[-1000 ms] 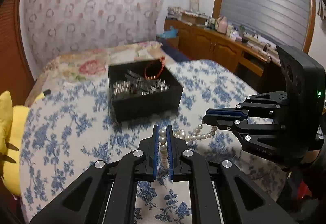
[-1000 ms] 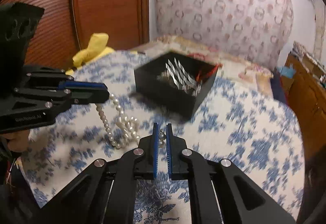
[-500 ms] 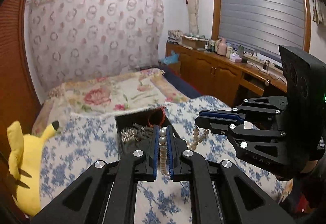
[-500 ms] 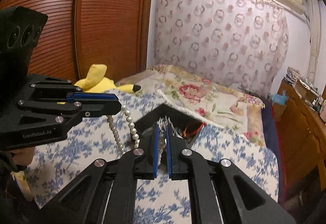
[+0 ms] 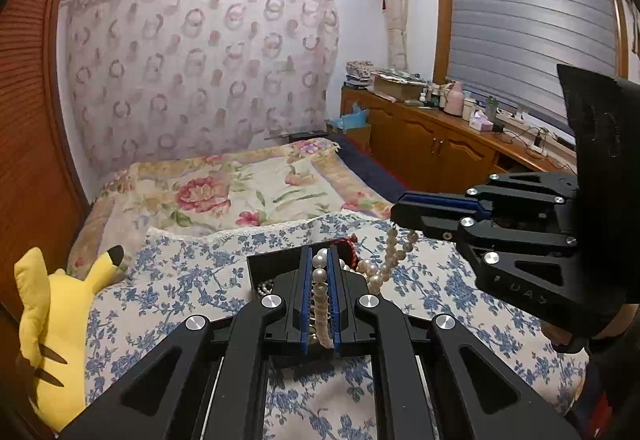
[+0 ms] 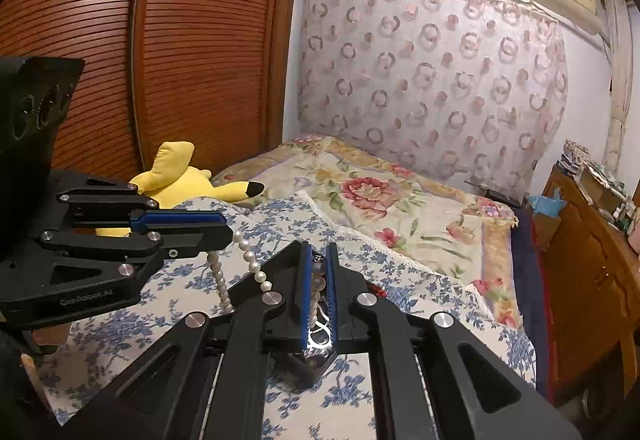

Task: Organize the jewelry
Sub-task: 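Lift the pearl necklace and lower it into the black box with the right gripper, then open the right gripper over the box and withdraw both tools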

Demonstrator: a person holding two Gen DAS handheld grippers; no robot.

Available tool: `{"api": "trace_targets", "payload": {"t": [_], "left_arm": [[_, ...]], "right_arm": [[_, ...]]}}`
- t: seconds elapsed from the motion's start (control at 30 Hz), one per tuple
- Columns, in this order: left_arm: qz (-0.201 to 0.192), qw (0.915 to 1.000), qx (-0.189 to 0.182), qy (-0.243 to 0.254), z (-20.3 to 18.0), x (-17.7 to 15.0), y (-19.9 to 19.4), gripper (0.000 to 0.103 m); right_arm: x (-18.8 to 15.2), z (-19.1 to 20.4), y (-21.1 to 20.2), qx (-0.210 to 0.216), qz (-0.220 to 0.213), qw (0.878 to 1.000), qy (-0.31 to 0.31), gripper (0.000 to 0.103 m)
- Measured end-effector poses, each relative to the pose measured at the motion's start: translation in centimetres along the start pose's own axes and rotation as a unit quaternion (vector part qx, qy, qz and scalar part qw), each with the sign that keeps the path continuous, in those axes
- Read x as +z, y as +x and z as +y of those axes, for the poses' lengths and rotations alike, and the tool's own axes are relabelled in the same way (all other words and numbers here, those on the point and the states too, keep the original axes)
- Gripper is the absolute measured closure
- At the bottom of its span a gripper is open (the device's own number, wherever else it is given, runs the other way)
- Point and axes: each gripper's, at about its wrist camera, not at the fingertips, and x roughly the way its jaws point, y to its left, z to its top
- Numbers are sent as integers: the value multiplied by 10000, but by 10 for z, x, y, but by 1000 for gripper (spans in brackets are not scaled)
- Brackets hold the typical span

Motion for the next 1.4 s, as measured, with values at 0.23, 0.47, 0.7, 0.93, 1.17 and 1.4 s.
{"api": "trace_targets", "payload": {"t": [0.23, 0.47, 0.7, 0.93, 1.17, 1.4], "left_arm": [[206, 9997, 77, -61, 13, -5, 35, 96], [500, 9987, 43, -116, 19, -25, 60, 96], [585, 9982, 23, -100, 18, -32, 66, 96], [518, 9985, 119, -147, 22, -26, 65, 96], [340, 9987, 350, -146, 20, -25, 53, 62], [50, 9970, 739, -224, 11, -33, 28, 9]], "right_arm": [[-8, -7, 33, -14, 226, 9997, -44, 95], [-29, -13, 64, 179, 586, 9981, 104, 95], [-39, -8, 72, 377, 760, 9961, 228, 94], [-44, -16, 63, 308, 734, 9959, 427, 67], [-54, -19, 45, 234, 650, 9958, 599, 67], [-67, -16, 19, 43, 488, 9951, 858, 53]]}}
